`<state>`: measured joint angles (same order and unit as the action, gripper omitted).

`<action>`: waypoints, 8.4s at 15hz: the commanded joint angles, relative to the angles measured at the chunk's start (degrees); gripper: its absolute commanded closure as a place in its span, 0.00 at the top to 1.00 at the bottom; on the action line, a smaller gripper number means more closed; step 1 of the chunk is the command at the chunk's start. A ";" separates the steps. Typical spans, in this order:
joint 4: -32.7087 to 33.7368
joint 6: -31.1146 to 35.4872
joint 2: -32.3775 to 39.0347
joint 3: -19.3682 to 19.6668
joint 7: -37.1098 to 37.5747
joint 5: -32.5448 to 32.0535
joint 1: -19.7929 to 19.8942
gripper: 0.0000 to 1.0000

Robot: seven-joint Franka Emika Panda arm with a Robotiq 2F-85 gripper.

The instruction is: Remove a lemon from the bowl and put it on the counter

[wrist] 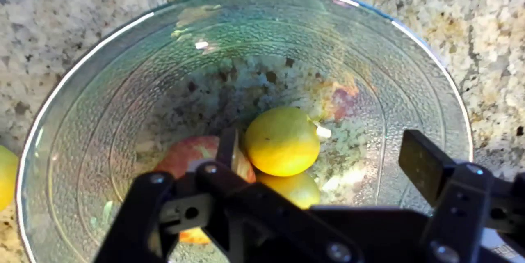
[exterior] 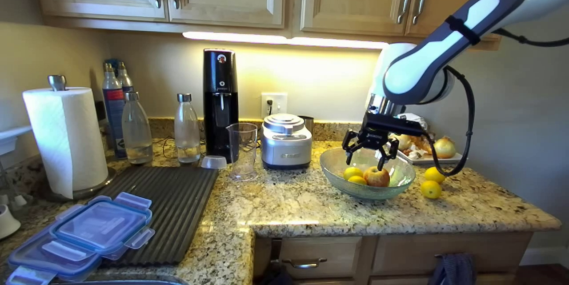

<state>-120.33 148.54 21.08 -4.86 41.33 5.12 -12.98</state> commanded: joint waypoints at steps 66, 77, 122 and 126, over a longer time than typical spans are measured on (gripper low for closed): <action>0.75 -4.83 -5.44 9.80 37.59 -19.67 -6.90 0.22; -10.77 -0.25 -14.91 12.03 47.44 -24.72 3.24 0.22; -24.32 23.88 -2.52 18.55 37.64 -2.27 7.15 0.22; -24.33 23.99 -2.15 19.06 37.61 -1.82 6.86 0.73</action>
<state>-144.63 172.63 18.77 12.87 80.05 1.56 -4.57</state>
